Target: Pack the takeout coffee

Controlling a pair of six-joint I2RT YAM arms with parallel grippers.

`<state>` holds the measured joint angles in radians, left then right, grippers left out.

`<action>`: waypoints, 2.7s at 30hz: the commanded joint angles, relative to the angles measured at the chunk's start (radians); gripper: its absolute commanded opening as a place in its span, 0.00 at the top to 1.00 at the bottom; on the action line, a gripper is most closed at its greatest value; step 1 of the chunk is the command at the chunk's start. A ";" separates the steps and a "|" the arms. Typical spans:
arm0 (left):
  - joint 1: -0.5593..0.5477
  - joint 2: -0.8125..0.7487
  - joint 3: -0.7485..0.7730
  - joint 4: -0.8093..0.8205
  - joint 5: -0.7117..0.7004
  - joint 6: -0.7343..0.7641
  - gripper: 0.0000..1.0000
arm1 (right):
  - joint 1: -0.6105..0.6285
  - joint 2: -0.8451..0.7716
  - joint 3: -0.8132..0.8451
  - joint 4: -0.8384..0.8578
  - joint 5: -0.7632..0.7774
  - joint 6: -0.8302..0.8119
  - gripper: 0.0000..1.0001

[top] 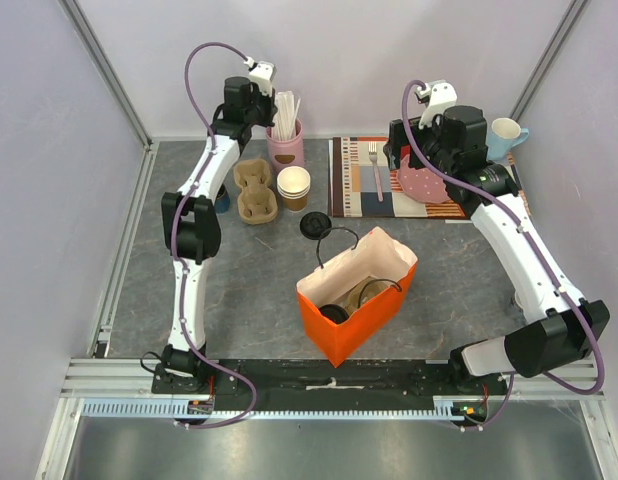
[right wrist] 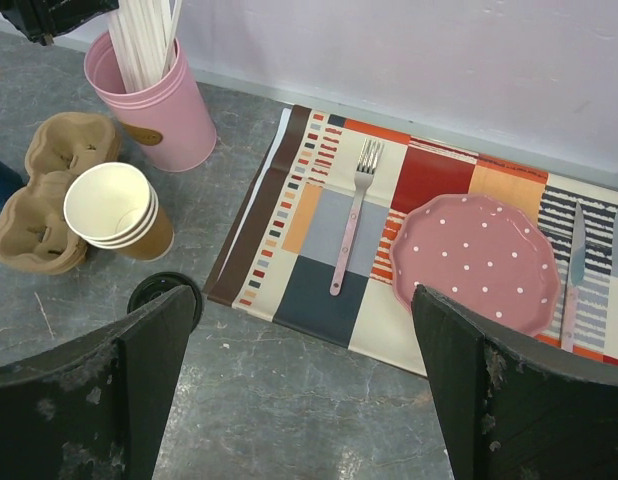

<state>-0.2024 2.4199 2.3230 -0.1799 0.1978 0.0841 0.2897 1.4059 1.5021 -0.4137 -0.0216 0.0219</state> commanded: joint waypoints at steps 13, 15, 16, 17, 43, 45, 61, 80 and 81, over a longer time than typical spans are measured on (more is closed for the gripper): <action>0.014 -0.245 0.018 -0.101 0.147 0.003 0.98 | -0.001 -0.033 -0.002 0.013 -0.017 -0.013 0.02; 0.014 -0.277 0.022 -0.110 0.172 0.009 0.98 | -0.001 -0.036 0.000 0.016 -0.021 -0.014 0.02; 0.014 -0.285 0.021 -0.113 0.183 0.023 0.98 | -0.001 -0.035 -0.002 0.019 -0.023 -0.014 0.02; 0.012 -0.292 0.021 -0.119 0.190 0.028 0.98 | -0.001 -0.036 -0.005 0.021 -0.026 -0.014 0.02; -0.182 -0.578 0.280 -0.335 0.571 -0.242 0.98 | -0.015 -0.061 -0.049 0.075 0.169 0.050 0.02; -0.241 -0.588 0.292 -0.361 0.606 -0.239 0.98 | -0.030 -0.076 -0.057 0.075 0.175 0.058 0.02; -0.589 -0.624 0.326 -0.685 0.635 -0.011 0.98 | -0.057 -0.255 -0.235 0.062 0.135 0.064 0.02; -0.651 -0.639 0.047 -0.672 0.626 0.138 0.23 | -0.057 -0.378 -0.292 0.029 0.126 0.039 0.02; -0.651 -0.639 0.052 -0.668 0.612 0.138 0.12 | -0.057 -0.380 -0.290 0.030 0.123 0.041 0.02</action>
<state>-0.8486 1.8038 2.3692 -0.8665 0.8143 0.1829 0.2375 1.0386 1.2175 -0.3828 0.1032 0.0719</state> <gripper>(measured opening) 0.670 0.982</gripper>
